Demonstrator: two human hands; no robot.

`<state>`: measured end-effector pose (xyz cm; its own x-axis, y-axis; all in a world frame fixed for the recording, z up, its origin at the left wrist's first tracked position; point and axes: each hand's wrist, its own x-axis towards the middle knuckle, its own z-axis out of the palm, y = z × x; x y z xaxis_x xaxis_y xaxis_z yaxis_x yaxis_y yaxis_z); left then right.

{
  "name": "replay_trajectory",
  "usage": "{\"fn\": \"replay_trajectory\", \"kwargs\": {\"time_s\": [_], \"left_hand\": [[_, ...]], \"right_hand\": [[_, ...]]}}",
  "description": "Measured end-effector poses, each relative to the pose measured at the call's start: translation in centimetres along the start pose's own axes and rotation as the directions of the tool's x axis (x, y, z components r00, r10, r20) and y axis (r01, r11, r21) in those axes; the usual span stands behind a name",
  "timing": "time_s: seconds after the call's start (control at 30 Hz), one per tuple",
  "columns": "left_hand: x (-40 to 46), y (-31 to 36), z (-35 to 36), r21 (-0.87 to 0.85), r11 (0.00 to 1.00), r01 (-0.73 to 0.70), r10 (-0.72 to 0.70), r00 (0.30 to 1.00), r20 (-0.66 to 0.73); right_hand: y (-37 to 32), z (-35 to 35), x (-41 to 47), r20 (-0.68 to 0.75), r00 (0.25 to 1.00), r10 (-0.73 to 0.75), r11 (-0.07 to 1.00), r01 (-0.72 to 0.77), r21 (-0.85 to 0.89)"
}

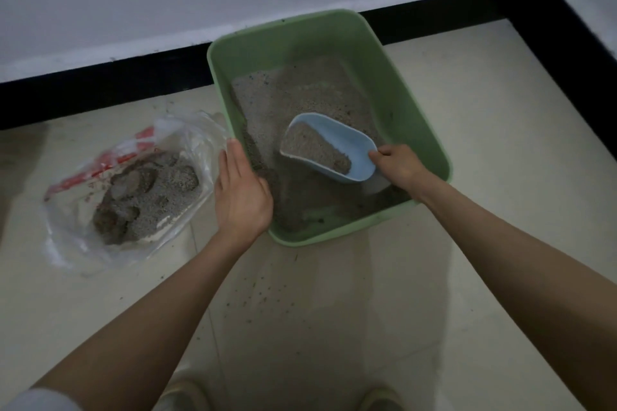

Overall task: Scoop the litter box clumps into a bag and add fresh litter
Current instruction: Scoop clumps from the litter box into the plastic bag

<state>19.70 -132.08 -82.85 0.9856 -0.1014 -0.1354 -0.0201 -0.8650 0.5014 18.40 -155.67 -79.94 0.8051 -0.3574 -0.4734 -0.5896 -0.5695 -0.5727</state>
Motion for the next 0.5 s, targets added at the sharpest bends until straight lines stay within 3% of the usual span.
{"fn": "replay_trajectory", "kwargs": {"time_s": [0.13, 0.3, 0.4, 0.5], "left_hand": [[0.3, 0.1, -0.6, 0.128, 0.992, -0.002, -0.008, 0.997, 0.081], [0.5, -0.1, -1.1, 0.14, 0.989, -0.047, 0.028, 0.99, 0.14], [0.9, -0.8, -1.6, 0.113, 0.99, -0.087, 0.067, 0.983, 0.171], [1.5, -2.0, -3.1, -0.023, 0.991, -0.132, 0.134, 0.974, 0.185]], "right_hand": [[-0.9, -0.7, -0.8, -0.098, 0.994, 0.038, 0.982, -0.018, 0.189], [-3.1, -1.5, -1.8, -0.191, 0.981, 0.04, 0.979, 0.0, 0.203], [-4.4, -1.6, -2.6, -0.208, 0.977, 0.056, 0.971, -0.005, 0.237], [-5.7, -1.4, -3.9, -0.215, 0.974, 0.072, 0.945, 0.002, 0.328]]}}
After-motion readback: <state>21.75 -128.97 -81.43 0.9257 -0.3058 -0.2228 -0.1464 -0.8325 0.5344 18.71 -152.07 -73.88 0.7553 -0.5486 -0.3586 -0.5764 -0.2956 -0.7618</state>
